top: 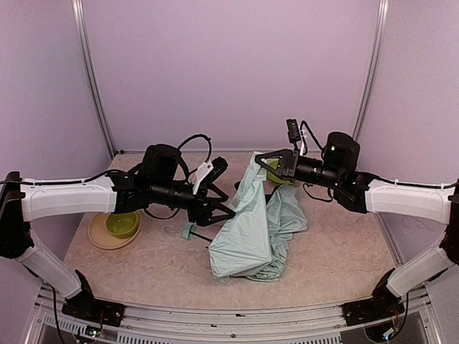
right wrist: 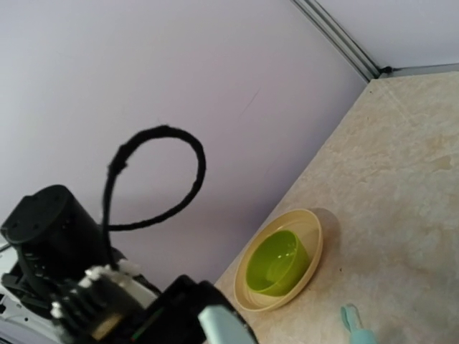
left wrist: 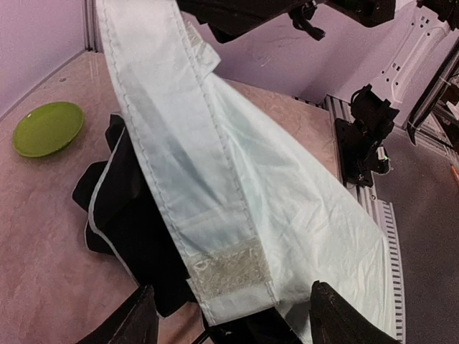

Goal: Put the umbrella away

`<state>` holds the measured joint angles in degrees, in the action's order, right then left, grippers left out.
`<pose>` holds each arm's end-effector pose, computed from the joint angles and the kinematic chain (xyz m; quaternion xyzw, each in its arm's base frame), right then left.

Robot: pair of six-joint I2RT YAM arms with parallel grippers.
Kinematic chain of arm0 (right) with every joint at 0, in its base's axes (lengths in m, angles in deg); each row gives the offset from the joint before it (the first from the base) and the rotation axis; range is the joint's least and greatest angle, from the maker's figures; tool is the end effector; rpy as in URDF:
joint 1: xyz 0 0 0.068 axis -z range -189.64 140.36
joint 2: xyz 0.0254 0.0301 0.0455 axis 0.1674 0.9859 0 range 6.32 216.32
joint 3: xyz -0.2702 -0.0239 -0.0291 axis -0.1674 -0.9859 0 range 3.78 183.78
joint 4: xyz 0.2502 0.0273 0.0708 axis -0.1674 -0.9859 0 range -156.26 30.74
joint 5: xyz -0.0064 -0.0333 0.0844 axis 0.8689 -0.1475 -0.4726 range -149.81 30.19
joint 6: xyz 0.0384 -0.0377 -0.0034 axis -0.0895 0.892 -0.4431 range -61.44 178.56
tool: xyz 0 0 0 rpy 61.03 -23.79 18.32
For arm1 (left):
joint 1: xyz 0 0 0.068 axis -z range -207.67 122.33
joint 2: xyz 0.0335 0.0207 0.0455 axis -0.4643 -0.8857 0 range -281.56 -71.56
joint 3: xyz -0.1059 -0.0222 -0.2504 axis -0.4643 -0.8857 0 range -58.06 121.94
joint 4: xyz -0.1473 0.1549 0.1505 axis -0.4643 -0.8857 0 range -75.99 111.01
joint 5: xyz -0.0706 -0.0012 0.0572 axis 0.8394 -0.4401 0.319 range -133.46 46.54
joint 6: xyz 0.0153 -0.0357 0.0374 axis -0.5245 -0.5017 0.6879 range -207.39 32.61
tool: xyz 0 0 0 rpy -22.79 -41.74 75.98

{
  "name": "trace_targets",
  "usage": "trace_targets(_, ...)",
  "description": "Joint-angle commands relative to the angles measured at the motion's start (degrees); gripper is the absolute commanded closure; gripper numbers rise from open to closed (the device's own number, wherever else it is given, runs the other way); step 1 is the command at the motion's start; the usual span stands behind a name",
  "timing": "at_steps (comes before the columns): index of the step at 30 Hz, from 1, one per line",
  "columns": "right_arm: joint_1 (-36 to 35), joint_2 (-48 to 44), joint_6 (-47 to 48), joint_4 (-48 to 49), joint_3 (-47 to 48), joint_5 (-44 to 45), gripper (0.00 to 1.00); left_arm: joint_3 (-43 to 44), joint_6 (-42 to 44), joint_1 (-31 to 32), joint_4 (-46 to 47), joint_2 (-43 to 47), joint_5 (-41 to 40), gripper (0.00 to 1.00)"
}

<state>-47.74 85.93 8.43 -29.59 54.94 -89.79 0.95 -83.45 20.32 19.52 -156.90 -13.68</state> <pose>0.2417 0.2122 0.3114 -0.1130 0.6913 0.6104 0.3696 0.2128 -0.2626 0.2727 0.4816 0.6860 -0.3911 0.3801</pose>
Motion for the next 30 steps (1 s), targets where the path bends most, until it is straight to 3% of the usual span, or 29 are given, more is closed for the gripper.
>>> trace_targets(1, 0.5, 0.1, 1.0, -0.4, 1.9, -0.6, 1.00, 0.0, -2.8, 0.0, 7.0, -0.1, 5.7, 0.29)
trace_targets(7, 0.5, -0.6, 1.9, -1.6, 1.9, -0.3, 1.00, 3.6, -3.9, 0.0, 6.5, -3.9, 8.2, 0.30)
trace_targets(9, 0.5, -0.8, 2.2, -1.9, 2.0, -0.2, 1.00, 4.5, -3.8, 0.1, 6.3, -4.6, 8.3, 0.36)
trace_targets(12, 0.5, -1.0, 2.6, -2.2, 1.9, 0.0, 1.00, 5.3, -4.1, 0.2, 6.4, -4.7, 8.5, 0.56)
trace_targets(15, 0.4, -1.1, 3.2, -2.8, 1.9, 0.4, 1.00, 5.1, -4.1, 0.3, 6.7, -3.6, 8.1, 0.88)
trace_targets(17, 0.5, -1.0, 3.4, -2.9, 1.7, 0.5, 1.00, 4.8, -4.0, 0.3, 6.4, -2.8, 7.2, 0.97)
trace_targets(30, 0.5, 1.9, 8.7, -10.1, 3.5, 1.9, 1.00, 4.7, -2.2, 2.2, 3.4, 3.7, 4.0, 1.00)
